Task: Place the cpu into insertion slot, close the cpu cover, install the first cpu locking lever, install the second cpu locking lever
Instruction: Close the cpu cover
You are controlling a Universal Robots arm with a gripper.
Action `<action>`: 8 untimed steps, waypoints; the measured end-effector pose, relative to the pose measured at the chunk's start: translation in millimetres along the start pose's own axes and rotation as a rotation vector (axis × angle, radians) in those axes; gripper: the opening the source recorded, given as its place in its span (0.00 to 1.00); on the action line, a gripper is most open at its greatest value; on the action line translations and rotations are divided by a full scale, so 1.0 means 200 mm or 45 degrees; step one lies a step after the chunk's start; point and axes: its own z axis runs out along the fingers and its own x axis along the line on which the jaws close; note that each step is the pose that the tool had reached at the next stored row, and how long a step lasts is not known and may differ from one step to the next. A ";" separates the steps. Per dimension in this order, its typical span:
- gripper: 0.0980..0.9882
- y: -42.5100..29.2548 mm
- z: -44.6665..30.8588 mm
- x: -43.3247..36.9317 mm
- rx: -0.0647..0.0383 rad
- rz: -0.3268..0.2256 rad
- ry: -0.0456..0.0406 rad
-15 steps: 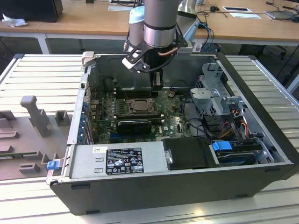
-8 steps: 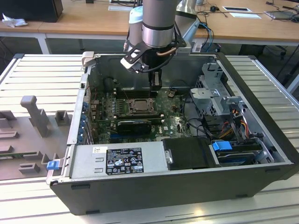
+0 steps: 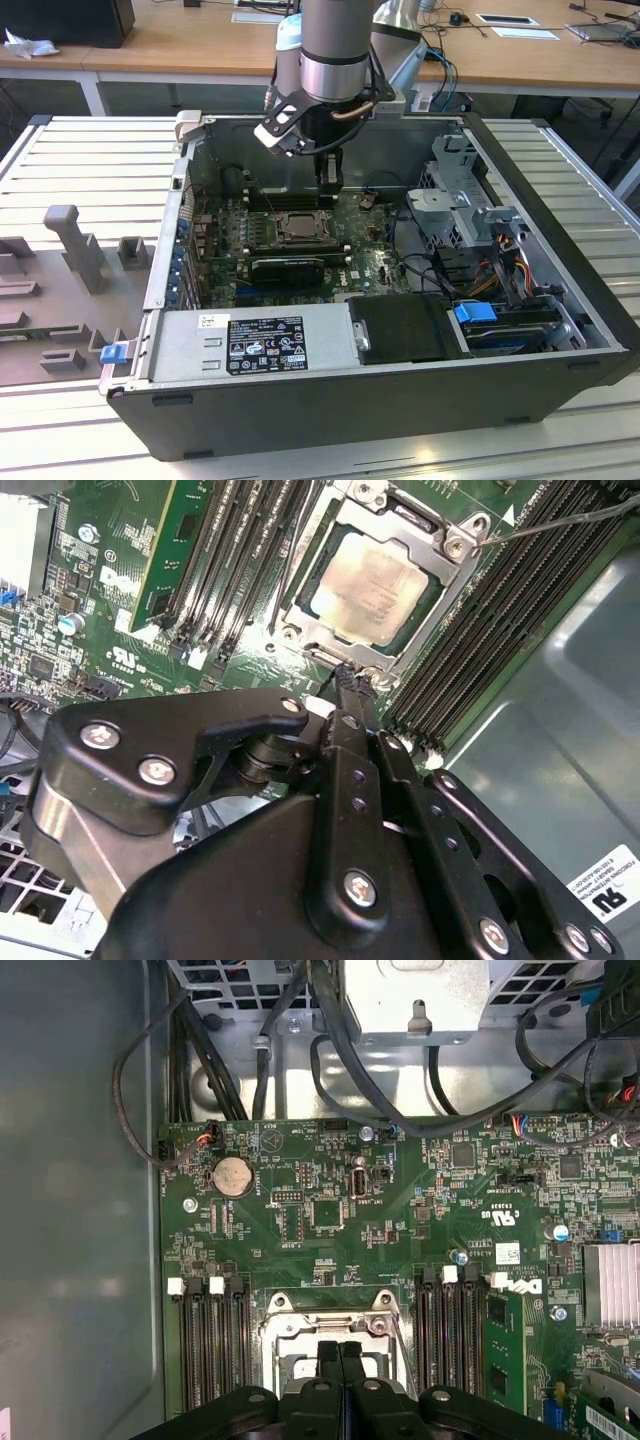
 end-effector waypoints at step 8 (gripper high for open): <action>0.01 -0.047 0.000 -0.002 0.000 0.000 0.000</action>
